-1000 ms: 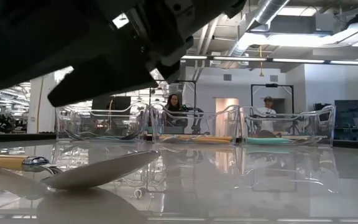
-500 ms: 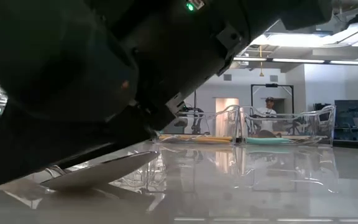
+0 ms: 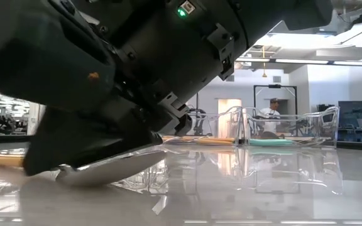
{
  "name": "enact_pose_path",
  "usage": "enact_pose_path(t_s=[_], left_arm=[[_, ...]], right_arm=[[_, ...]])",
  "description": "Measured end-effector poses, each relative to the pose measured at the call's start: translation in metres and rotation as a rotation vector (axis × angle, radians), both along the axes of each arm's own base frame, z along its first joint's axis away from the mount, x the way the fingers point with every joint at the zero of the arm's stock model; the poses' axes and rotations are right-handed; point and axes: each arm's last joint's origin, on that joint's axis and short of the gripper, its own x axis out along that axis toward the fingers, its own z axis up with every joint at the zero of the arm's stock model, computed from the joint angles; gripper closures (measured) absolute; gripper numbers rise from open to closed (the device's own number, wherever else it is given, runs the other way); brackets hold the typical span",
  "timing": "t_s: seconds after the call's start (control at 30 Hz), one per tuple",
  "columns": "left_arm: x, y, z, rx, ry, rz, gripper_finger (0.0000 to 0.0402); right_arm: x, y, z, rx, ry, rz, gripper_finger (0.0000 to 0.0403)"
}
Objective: Sort silverware by color (type)
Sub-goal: Put the yellow spoon into the top center transparent bin
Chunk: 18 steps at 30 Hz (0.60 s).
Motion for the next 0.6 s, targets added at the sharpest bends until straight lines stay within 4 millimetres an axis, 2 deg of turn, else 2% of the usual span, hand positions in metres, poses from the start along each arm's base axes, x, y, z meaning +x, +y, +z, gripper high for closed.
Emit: enact_pose_path(t_s=[0.1, 0.13, 0.4, 0.6], left_arm=[[0.0, 0.0, 0.0, 0.0, 0.0, 0.0, 0.0184], [0.0, 0.0, 0.0, 0.0, 0.0, 0.0, 0.0184], [0.0, 0.0, 0.0, 0.0, 0.0, 0.003, 0.0184], [0.0, 0.0, 0.0, 0.0, 0.0, 0.003, 0.0184]], right_arm=[[0.0, -0.003, -0.001, 0.01, 0.011, -0.028, 0.0328], [0.0, -0.004, -0.001, 0.016, 0.014, -0.032, 0.0339], [0.001, -0.008, 0.006, 0.034, 0.005, -0.05, 0.034], [-0.002, -0.018, 0.02, -0.055, 0.044, -0.032, 0.034]])
